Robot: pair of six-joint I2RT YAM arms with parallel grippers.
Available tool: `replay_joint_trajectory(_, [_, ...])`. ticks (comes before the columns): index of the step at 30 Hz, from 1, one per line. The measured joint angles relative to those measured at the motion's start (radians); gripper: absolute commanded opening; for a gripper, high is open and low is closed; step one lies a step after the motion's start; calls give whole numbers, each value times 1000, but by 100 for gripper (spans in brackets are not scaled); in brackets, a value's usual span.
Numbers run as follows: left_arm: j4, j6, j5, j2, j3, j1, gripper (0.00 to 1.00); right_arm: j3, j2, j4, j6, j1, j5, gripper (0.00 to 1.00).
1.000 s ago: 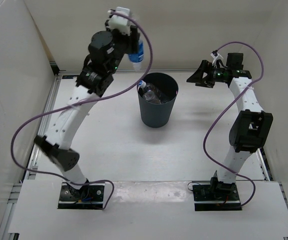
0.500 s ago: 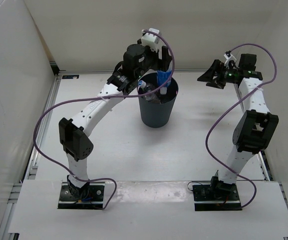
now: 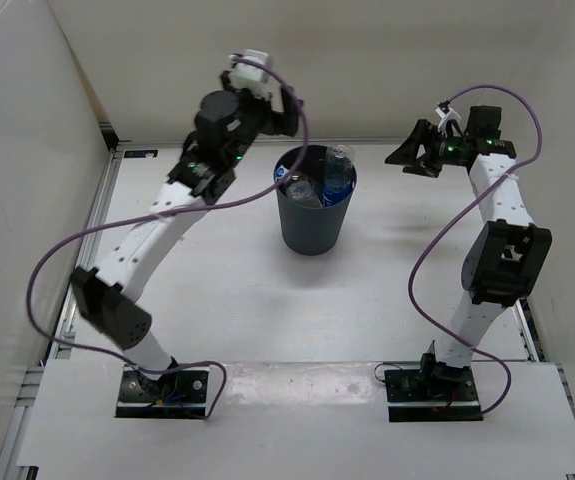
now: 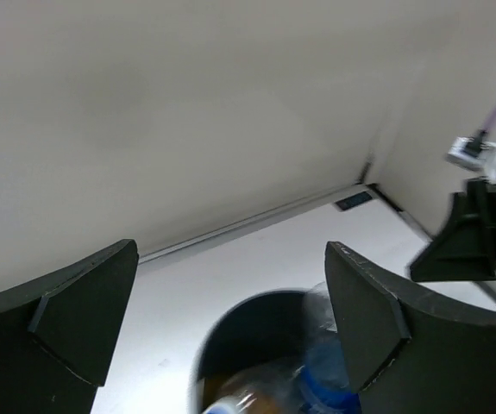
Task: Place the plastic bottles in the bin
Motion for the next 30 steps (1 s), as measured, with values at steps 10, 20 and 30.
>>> replay_joint_trajectory(10, [-211,-13,-205,-462,-352,205,100,38,0,-60,-91,43,154,90])
replay_joint_trajectory(20, [-454,-179,-395,-819,-768,373,100,38,0,-141,-184,59,257,90])
replay_joint_trajectory(30, [-437,-392,-487,-929,-1023,418,100,31,0,-208,-230,66,261,90])
